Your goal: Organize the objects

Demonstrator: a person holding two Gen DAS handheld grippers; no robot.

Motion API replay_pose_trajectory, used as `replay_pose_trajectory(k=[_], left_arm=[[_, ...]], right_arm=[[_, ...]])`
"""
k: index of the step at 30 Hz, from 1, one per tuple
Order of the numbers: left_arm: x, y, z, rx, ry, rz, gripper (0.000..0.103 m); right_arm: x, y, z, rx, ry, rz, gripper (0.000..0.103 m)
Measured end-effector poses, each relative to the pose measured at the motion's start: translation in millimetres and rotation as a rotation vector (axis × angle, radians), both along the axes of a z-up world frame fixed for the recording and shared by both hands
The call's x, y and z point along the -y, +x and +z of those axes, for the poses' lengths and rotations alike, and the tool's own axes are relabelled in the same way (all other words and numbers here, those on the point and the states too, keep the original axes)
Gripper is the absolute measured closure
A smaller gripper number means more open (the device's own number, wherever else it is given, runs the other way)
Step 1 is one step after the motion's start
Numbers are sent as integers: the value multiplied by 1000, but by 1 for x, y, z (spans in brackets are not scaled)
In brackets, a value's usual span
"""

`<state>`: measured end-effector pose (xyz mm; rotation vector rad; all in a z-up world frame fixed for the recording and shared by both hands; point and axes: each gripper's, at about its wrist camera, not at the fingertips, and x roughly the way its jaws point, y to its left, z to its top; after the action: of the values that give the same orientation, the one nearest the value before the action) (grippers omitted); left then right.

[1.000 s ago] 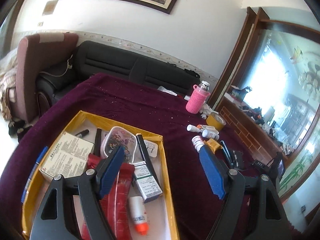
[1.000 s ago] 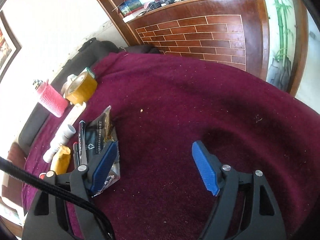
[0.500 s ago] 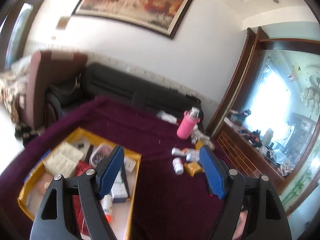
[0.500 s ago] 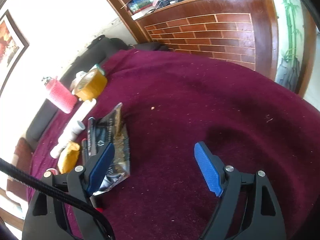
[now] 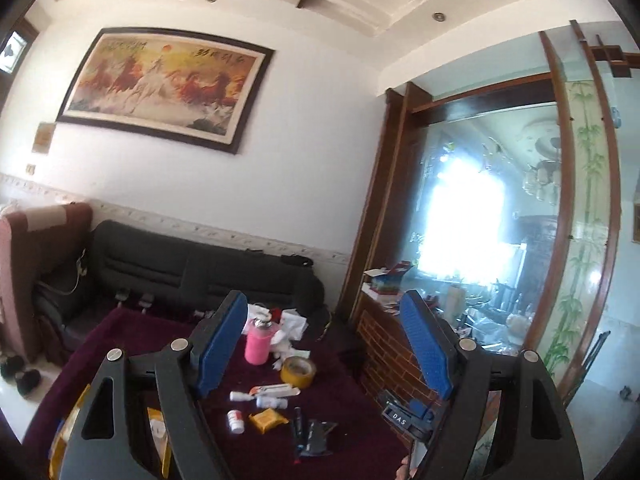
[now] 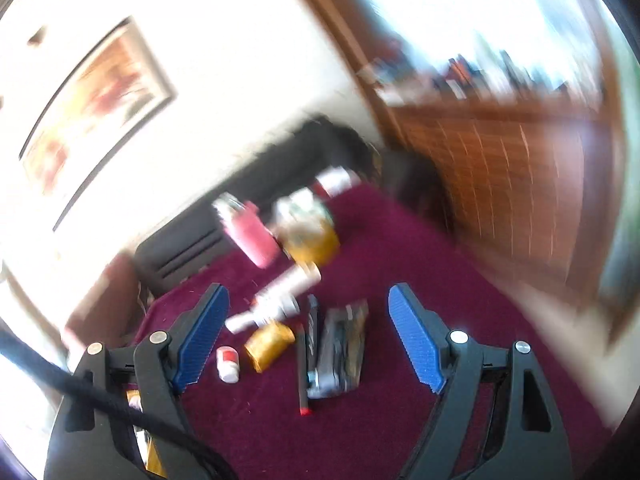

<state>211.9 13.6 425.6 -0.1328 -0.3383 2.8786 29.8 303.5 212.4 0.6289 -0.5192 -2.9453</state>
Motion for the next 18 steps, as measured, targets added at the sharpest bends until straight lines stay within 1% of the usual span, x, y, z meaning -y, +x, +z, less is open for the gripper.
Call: replay_pose_trajectory(k=[1, 2, 3, 5, 6, 8, 9, 10, 11, 12, 13, 15, 17, 18], left_arm=[[-4, 2, 18, -5, -14, -18, 28], [-6, 4, 36, -7, -25, -28, 28], [-5, 4, 46, -5, -26, -36, 28], [4, 1, 54, 0, -16, -36, 23], [11, -1, 53, -2, -10, -21, 20], [25, -10, 39, -18, 2, 39, 11], [31, -15, 30, -22, 5, 57, 7], [37, -27, 15, -19, 11, 73, 2], [40, -38, -3, -2, 17, 79, 2], [44, -54, -27, 48, 25, 80, 2], [43, -62, -46, 86, 28, 75, 2], [47, -99, -93, 219, 54, 60, 2], [47, -132, -131, 321, 81, 77, 2], [44, -142, -147, 361, 87, 90, 2]], right_arm=[[-2, 3, 28, -13, 54, 9, 20], [-5, 5, 62, -8, 116, 15, 20], [-9, 6, 90, 2, 161, 13, 20], [-13, 12, 138, 36, 272, -6, 20], [-14, 15, 156, 53, 343, -25, 19], [-13, 24, 171, 70, 445, -51, 18], [-12, 27, 170, 66, 471, -57, 17], [-15, 31, 163, 61, 479, -60, 13], [-16, 33, 149, 62, 463, -52, 10], [-18, 32, 131, 77, 427, -33, 2], [-20, 24, 110, 113, 382, -6, 1], [-19, 7, 60, 194, 279, 46, 1], [-10, -9, 12, 244, 200, 87, 1], [-6, -14, -5, 259, 172, 99, 1]])
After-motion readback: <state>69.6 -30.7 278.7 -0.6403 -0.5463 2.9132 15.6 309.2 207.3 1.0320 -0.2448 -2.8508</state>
